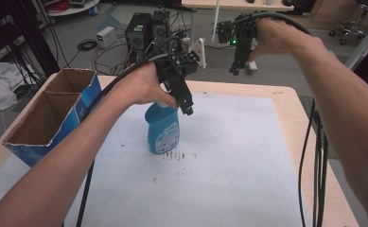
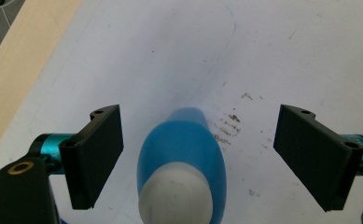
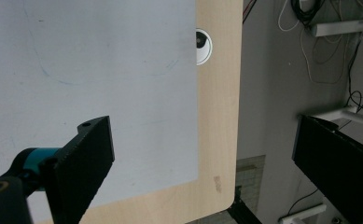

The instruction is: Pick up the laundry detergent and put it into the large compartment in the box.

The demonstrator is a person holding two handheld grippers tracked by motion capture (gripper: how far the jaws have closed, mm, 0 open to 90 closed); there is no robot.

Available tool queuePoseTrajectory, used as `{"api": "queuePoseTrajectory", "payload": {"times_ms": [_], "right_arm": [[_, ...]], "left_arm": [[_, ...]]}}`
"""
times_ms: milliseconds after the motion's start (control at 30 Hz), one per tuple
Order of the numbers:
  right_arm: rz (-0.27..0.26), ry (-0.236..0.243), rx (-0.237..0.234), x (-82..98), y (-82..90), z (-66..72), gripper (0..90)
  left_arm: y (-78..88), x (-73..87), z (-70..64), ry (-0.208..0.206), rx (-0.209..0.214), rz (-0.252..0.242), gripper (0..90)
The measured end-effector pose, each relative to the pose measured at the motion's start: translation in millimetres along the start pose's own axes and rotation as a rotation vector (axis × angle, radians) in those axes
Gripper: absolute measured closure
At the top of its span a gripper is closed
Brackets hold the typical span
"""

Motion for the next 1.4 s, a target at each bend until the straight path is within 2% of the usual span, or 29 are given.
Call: {"api": "queuePoseTrajectory", "payload": {"times_ms": [267,567,733,933,1167,1400], "right_arm": [[-0.008,0.012,0.005,-8.2,-3.2,0.4,4.7],[-0.005,0.012,0.005,-9.6,-4.7,0.5,4.6],[-0.009,0.014,0.003,-10.5,-4.2,1.1,4.6],[-0.007,0.017,0.003,-12.0,-5.4,1.6,4.6],[-0.004,0.010,0.007,-11.4,-6.4,1.2,4.7],[-0.003,0.008,0.008,-10.4,-6.0,0.9,4.6]], "left_arm": [[-6.9,19.2,6.0,0.061,-0.026,0.029,15.8],[-11.1,30.5,5.3,0.106,-0.009,0.035,15.7],[-12.5,34.5,7.6,0.109,-0.017,0.043,15.8],[-15.6,37.6,9.2,0.125,-0.005,0.043,16.8],[-17.4,38.7,10.1,0.114,-0.007,0.050,20.2],[-18.0,39.0,10.8,0.122,-0.003,0.043,23.1]]}}
Point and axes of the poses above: each handheld gripper's, and its own axes: y roughly backward along the jaws, x roughly out of its underside, z roughly to its left, the point moved 7 cm from there along -y, roughly forward along the jaws, and after that the axes turned 9 degrees about -z, right-handed, at the moved point
